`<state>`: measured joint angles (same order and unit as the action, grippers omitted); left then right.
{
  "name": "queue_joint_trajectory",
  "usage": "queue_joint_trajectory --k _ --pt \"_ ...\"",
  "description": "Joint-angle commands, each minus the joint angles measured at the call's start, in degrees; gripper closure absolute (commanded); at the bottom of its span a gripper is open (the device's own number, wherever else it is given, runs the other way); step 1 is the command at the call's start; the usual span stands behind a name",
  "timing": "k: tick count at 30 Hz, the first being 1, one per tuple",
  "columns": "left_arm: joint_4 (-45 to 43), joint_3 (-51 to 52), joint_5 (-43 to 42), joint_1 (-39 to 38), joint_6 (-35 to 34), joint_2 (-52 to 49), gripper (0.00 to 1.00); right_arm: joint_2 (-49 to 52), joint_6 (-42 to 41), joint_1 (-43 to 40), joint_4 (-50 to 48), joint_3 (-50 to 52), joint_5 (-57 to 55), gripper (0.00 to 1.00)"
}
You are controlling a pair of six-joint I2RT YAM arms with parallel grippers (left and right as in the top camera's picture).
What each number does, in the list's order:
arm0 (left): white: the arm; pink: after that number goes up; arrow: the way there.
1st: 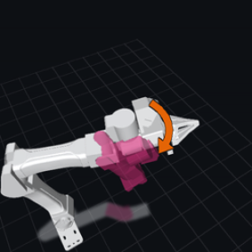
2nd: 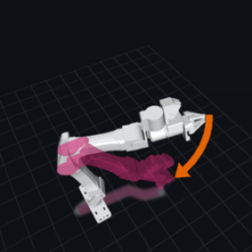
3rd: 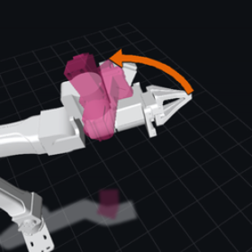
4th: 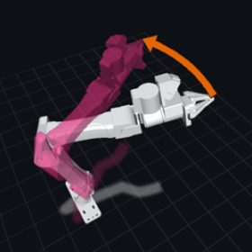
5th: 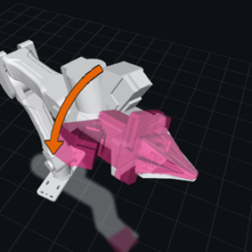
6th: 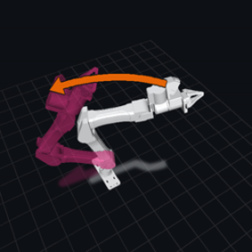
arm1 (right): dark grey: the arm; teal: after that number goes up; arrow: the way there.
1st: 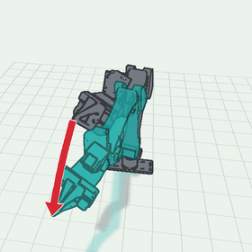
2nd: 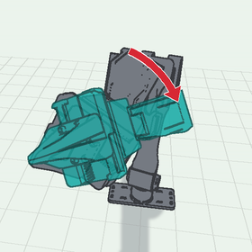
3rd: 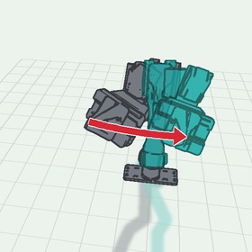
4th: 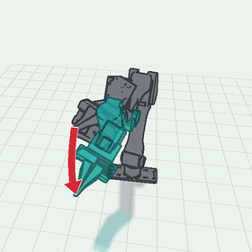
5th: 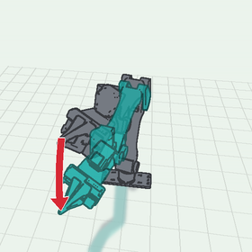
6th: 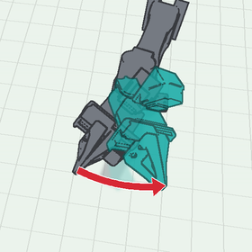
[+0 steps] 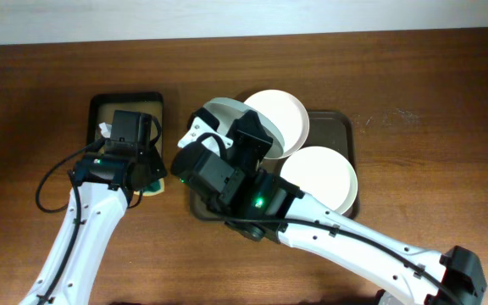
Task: Clean dirty plates on tray and stack at the side
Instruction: 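Lift the white plate with the right gripper and place it right of the tray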
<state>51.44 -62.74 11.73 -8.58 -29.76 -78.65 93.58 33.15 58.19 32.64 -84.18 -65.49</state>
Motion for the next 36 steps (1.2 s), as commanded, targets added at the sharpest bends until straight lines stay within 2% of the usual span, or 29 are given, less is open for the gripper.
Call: queue_joint_trajectory --k 1,4,5,8,10,11,12,13,16,23,27,34,36 --pt "0.1 0.1 -0.4 0.3 0.7 0.8 1.00 -1.0 3.9 0.2 -0.4 -1.4 -4.0 0.96" --pt "0.1 0.1 -0.4 0.3 0.7 0.8 1.00 -1.0 0.8 -0.2 -0.3 -1.4 -4.0 0.96" --pt "0.1 0.1 -0.4 0.3 0.7 0.8 1.00 -1.0 -3.0 -1.1 0.2 -1.4 -4.0 0.96" --pt "0.1 0.1 -0.4 0.3 0.8 0.8 1.00 -1.0 -22.5 -7.1 6.1 -1.4 1.0 0.96" --pt "0.1 0.1 -0.4 0.3 0.7 0.8 1.00 -1.0 -31.2 -12.7 11.9 -1.4 14.7 0.96" --pt "0.1 0.1 -0.4 0.3 0.7 0.8 1.00 -1.0 -33.9 -18.9 15.3 -1.4 31.8 0.96" --pt "0.1 0.1 -0.4 0.3 0.8 0.8 1.00 -0.9 -33.9 -25.0 16.6 -1.2 46.5 0.96" --pt "0.1 0.1 -0.4 0.3 0.7 0.8 1.00 -0.8 -33.9 -30.3 17.5 -1.1 55.9 0.96" --pt "0.1 0.1 -0.4 0.3 0.7 0.8 1.00 -0.5 -33.9 -46.0 19.4 -1.1 73.6 0.96" --pt "0.1 0.1 -0.4 0.3 0.7 0.8 1.00 0.2 -33.9 -72.1 19.7 1.9 76.9 0.96" --pt "0.1 0.1 -0.4 0.3 0.7 0.8 1.00 1.9 -33.9 -81.2 14.5 5.7 76.9 0.96" --pt "0.1 0.1 -0.4 0.3 0.7 0.8 1.00 8.6 -34.2 -86.0 6.2 8.2 76.9 0.96" --pt "0.1 0.1 -0.4 0.3 0.7 0.8 1.00 10.9 -35.9 -85.9 4.3 8.2 76.9 0.91"
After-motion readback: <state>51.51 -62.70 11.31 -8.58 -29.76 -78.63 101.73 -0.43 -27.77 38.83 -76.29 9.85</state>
